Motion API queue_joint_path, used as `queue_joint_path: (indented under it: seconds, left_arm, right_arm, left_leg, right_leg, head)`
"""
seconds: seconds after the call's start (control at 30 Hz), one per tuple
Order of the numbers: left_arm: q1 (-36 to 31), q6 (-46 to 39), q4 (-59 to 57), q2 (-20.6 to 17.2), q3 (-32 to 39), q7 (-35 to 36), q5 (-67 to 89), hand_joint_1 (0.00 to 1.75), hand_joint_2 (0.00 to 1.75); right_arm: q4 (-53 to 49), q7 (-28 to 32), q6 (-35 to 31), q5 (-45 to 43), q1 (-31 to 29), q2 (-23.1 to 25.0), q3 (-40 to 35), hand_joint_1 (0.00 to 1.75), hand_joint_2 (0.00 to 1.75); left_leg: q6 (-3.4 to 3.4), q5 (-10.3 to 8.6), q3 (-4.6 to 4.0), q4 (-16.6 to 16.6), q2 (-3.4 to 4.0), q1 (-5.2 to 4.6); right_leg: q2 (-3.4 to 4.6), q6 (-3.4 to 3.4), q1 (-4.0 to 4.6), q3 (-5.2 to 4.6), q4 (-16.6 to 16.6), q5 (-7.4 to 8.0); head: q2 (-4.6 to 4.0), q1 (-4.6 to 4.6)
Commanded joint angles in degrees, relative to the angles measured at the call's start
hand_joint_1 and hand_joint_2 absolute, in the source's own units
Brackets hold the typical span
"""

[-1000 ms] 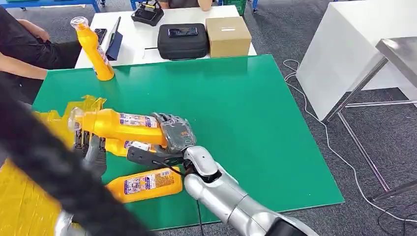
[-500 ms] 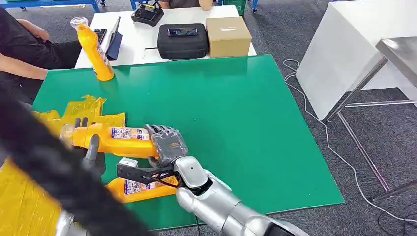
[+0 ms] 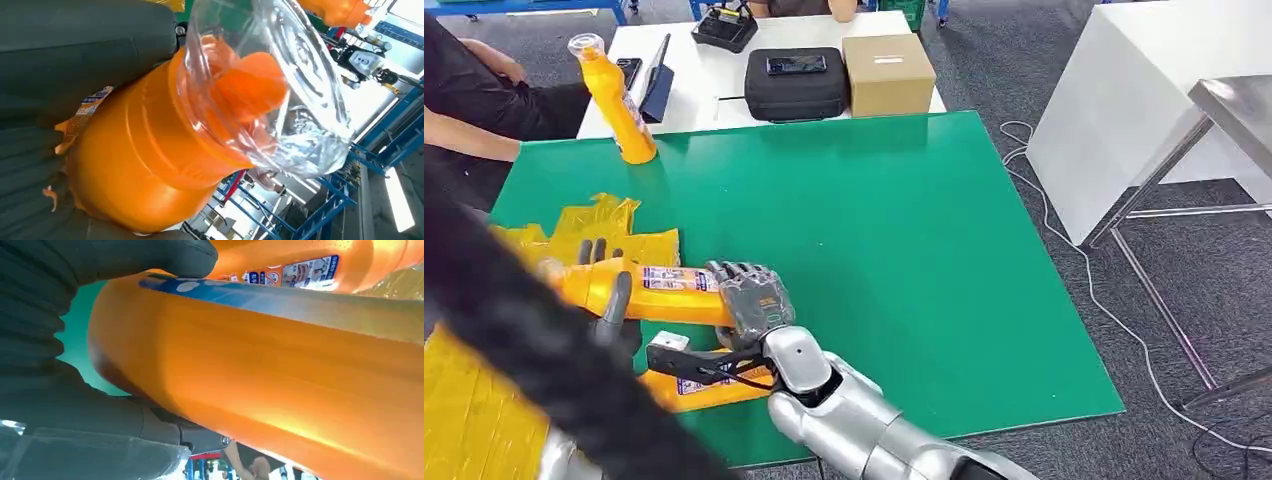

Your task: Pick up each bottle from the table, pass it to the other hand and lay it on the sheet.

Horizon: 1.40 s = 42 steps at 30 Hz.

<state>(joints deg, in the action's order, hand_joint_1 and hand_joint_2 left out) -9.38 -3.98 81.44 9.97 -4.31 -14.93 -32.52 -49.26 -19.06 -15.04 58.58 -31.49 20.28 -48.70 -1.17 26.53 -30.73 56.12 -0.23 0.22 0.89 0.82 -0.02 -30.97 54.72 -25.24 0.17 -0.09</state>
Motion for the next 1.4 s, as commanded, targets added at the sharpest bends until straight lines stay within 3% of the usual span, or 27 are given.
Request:
queue_joint_path:
  seconds: [0.03, 0.4, 0.93, 0.97, 1.0, 1.03, 1.1, 1.4]
  left_arm:
    - [-3.24, -0.24, -1.56, 0.35, -1.57, 0.52, -0.06, 0.00, 1.75]
    - [-4.17, -0.92, -1.30, 0.76, -2.87, 1.01, 0.57, 0.00, 1.75]
    - [-3.25, 1.17, 0.49, 0.62, -4.21, 1.87, -0.08, 0.00, 1.75]
    - [-3.23, 1.33, 0.52, 0.62, -4.18, 1.94, -0.24, 0.79, 1.75]
    - [-3.24, 1.33, 0.58, 0.65, -4.16, 1.94, -0.24, 1.38, 1.75]
    - [-3.24, 1.33, 0.58, 0.65, -4.16, 1.94, -0.24, 1.38, 1.75]
    - [-3.30, 1.32, 0.77, 0.71, -4.11, 1.95, -0.25, 1.71, 1.75]
    - [-3.63, 1.67, 0.79, 0.70, -4.02, 2.06, -0.48, 1.75, 1.75]
  right_arm:
    - [6.85, -1.53, -0.39, -2.40, -5.12, -0.28, -5.12, 1.75, 1.75]
    - [6.85, -3.25, 0.14, -4.94, -6.75, -0.28, -10.00, 1.75, 1.75]
    - [8.41, -4.15, -0.74, -5.60, -7.87, -0.28, -10.64, 1.75, 1.75]
    - [8.43, -4.17, -0.78, -5.56, -7.88, -0.28, -10.64, 1.75, 1.75]
    - [8.37, -4.17, -0.72, -5.68, -7.90, -0.28, -10.57, 1.75, 1.75]
    - [8.37, -4.17, -0.72, -5.68, -7.90, -0.28, -10.57, 1.75, 1.75]
    - [8.22, -4.15, -0.57, -5.77, -7.99, -0.28, -10.58, 1.75, 1.75]
    - [7.33, -5.30, 0.18, -6.53, -8.44, -0.28, -11.42, 1.75, 1.75]
  left_leg:
    - [0.06, 0.00, 0.02, 0.03, -0.07, 0.01]
    - [0.07, -0.01, 0.04, 0.00, -0.11, 0.01]
    - [0.05, -0.01, 0.05, -0.01, -0.14, 0.01]
    - [0.04, 0.00, 0.04, -0.01, -0.10, 0.01]
    - [0.03, -0.02, 0.02, -0.02, -0.09, -0.01]
    - [0.05, -0.02, 0.05, -0.03, -0.12, 0.02]
    - [0.06, -0.01, 0.05, -0.02, -0.13, 0.01]
    - [0.06, 0.00, 0.02, 0.02, -0.13, 0.01]
  right_leg:
    - [-0.16, 0.02, 0.01, 0.06, 0.01, -0.03]
    - [-0.21, 0.02, 0.01, 0.08, 0.00, -0.04]
    - [-0.24, 0.03, 0.01, 0.10, -0.03, -0.04]
    - [-0.17, 0.02, 0.01, 0.08, -0.03, -0.03]
    - [-0.14, 0.02, -0.01, 0.04, -0.02, -0.01]
    - [-0.20, 0.02, 0.02, 0.09, -0.04, -0.03]
    - [-0.23, 0.02, 0.01, 0.09, -0.02, -0.04]
    - [-0.22, 0.02, 0.01, 0.06, 0.00, -0.05]
  head:
    - [0.02, 0.00]
    - [0.00, 0.00]
    - [0.02, 0.00]
    - [0.00, 0.00]
    - [0.00, 0.00]
    - [0.02, 0.00]
    - [0.00, 0.00]
    - [0.00, -0.02]
